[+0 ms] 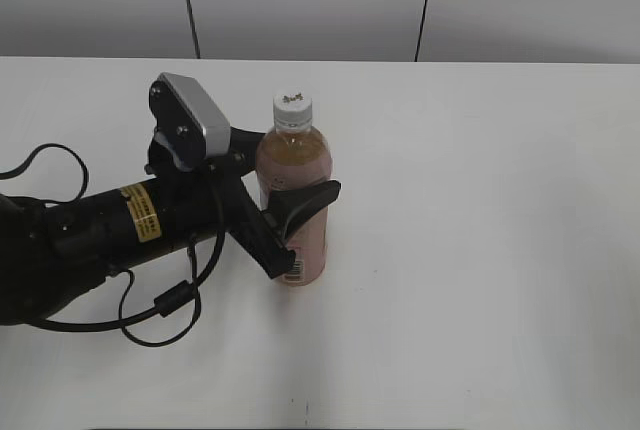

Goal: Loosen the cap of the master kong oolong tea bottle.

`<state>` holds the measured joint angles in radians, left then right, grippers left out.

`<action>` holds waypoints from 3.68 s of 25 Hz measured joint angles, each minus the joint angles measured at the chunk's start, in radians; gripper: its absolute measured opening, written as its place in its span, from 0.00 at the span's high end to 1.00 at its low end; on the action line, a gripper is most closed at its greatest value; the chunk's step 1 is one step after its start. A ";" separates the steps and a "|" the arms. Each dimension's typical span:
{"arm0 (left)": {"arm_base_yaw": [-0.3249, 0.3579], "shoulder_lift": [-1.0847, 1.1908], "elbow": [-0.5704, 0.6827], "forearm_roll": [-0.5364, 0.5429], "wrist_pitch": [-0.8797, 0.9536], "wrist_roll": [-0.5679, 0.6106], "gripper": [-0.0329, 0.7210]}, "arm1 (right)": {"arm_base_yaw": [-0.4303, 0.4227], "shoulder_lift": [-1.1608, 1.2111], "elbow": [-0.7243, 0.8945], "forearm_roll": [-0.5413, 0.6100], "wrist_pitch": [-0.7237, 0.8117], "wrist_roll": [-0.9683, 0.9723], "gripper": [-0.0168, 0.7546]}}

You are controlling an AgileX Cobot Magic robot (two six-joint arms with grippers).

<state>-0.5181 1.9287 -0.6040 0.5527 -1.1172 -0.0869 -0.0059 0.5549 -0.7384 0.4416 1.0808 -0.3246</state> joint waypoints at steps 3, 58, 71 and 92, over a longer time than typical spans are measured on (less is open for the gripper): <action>0.000 -0.002 0.000 0.001 0.002 -0.001 0.35 | 0.000 0.177 -0.084 0.125 0.006 -0.051 0.43; -0.003 -0.132 -0.002 0.022 0.261 -0.010 0.35 | 0.599 1.267 -0.993 0.071 0.128 0.693 0.44; -0.010 -0.134 -0.024 0.030 0.301 -0.011 0.35 | 0.610 1.339 -1.025 -0.011 0.136 0.815 0.45; -0.010 -0.134 -0.028 0.040 0.305 -0.011 0.35 | 0.617 1.371 -1.041 -0.015 0.136 0.815 0.61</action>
<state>-0.5285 1.7951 -0.6318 0.5930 -0.8117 -0.0978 0.6115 1.9262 -1.7795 0.4263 1.2166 0.4903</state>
